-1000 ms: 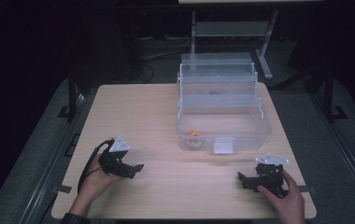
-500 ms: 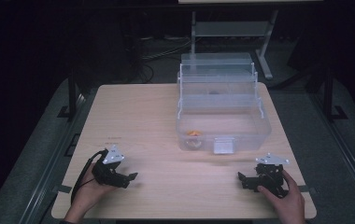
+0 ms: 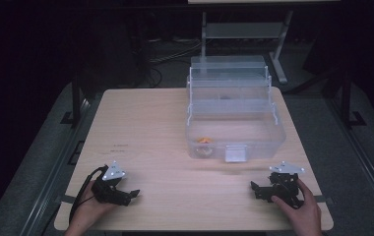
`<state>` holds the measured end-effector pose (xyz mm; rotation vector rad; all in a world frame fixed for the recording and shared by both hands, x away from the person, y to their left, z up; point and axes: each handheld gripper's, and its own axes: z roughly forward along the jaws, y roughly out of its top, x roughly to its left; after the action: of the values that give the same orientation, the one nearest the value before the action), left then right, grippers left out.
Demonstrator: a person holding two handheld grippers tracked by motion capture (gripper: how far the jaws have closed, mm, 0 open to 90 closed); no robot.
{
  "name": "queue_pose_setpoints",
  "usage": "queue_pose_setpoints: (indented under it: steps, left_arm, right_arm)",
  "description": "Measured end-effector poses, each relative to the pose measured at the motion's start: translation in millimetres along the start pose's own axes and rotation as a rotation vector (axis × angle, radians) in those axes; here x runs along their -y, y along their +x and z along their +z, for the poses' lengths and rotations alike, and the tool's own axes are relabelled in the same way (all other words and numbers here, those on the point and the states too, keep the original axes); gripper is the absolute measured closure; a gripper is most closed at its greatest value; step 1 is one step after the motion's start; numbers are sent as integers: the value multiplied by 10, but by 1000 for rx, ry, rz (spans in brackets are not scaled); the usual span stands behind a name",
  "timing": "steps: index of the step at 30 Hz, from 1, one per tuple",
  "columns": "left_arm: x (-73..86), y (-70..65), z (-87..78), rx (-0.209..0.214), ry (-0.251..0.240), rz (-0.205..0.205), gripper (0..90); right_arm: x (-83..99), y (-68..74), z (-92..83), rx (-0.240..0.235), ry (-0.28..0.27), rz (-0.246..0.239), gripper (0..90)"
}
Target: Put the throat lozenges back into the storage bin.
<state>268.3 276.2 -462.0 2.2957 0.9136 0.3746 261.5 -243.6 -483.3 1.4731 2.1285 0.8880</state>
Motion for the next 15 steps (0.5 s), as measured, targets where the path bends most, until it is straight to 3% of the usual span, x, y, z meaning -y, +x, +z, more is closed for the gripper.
queue_pose_setpoints:
  steps: [4,5,12,15]
  left_arm:
    - [59,29,9,1,-3,-5,110]
    - [74,36,11,12,-10,-19,109]
    - [173,48,11,16,-86,-15,108]
    - [180,48,10,16,-91,-14,108]
  right_arm:
    - [0,0,0,0,0,0,0]
    - [0,0,0,0,0,0,0]
    - [0,0,0,0,0,0,0]
    - [0,0,0,0,0,0,0]
